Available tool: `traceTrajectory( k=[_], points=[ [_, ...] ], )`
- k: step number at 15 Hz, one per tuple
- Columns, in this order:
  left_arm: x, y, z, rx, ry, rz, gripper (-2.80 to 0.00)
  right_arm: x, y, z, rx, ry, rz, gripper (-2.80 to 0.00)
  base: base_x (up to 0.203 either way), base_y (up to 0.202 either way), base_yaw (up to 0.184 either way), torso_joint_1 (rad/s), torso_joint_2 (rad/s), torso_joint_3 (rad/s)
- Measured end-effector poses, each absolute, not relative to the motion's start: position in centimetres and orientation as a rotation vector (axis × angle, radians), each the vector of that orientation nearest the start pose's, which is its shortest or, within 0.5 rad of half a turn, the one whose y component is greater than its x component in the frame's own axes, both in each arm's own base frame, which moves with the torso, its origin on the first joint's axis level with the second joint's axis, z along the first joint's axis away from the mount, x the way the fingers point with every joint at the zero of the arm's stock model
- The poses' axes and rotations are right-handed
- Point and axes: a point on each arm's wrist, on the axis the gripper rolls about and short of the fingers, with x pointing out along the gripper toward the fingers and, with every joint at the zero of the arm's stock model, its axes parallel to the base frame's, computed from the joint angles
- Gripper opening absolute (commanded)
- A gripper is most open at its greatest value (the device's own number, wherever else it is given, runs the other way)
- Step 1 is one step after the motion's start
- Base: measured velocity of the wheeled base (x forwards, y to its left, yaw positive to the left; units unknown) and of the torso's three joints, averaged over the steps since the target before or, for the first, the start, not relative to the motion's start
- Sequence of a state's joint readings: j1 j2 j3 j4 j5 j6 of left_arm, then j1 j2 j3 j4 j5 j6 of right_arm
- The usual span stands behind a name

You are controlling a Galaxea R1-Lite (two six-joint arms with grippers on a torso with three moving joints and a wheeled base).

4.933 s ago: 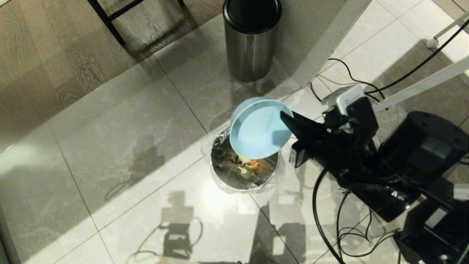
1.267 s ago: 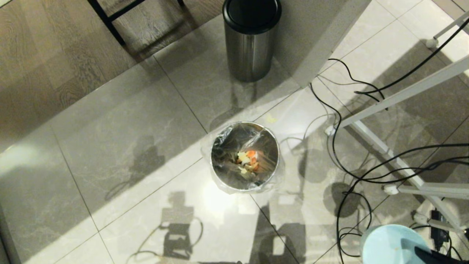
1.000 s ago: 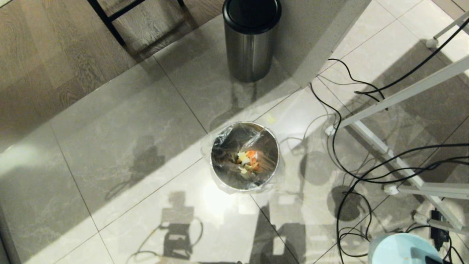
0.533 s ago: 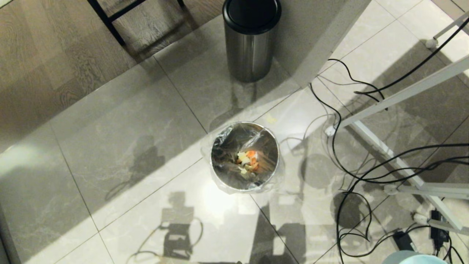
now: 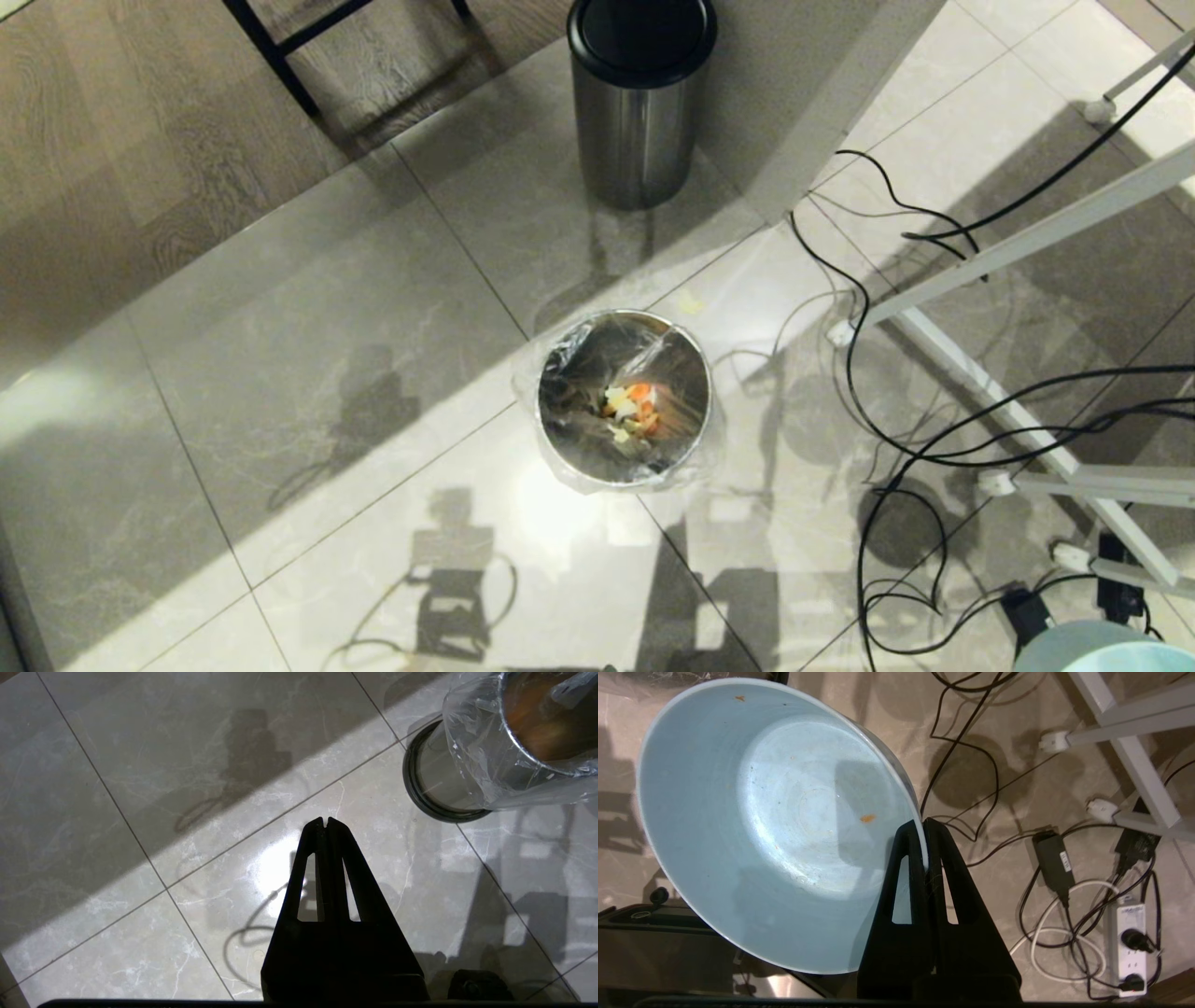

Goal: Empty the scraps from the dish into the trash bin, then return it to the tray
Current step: Put the bowl back to the table

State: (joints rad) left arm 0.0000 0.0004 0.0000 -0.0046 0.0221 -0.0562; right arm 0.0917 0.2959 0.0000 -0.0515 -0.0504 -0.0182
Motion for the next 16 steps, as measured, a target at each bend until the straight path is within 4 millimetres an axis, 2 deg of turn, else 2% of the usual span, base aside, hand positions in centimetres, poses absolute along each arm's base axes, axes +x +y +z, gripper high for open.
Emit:
traceTrajectory(
  k=[8,16],
  points=[
    [-2.3,0.1,7.6,-0.056,-0.004,0.023,-2.8,0.1,-0.1,8.4,-0.022,0.239,0.023,-2.8,0.0,0.0,0.0,0.0,0.0,0.0],
    [-2.3,0.1,7.6,-0.056,-0.004,0.023,-2.8,-2.0,0.0,8.2,-0.002,-0.017,-0.013,-2.8,0.0,0.0,0.0,0.0,0.0,0.0]
  ],
)
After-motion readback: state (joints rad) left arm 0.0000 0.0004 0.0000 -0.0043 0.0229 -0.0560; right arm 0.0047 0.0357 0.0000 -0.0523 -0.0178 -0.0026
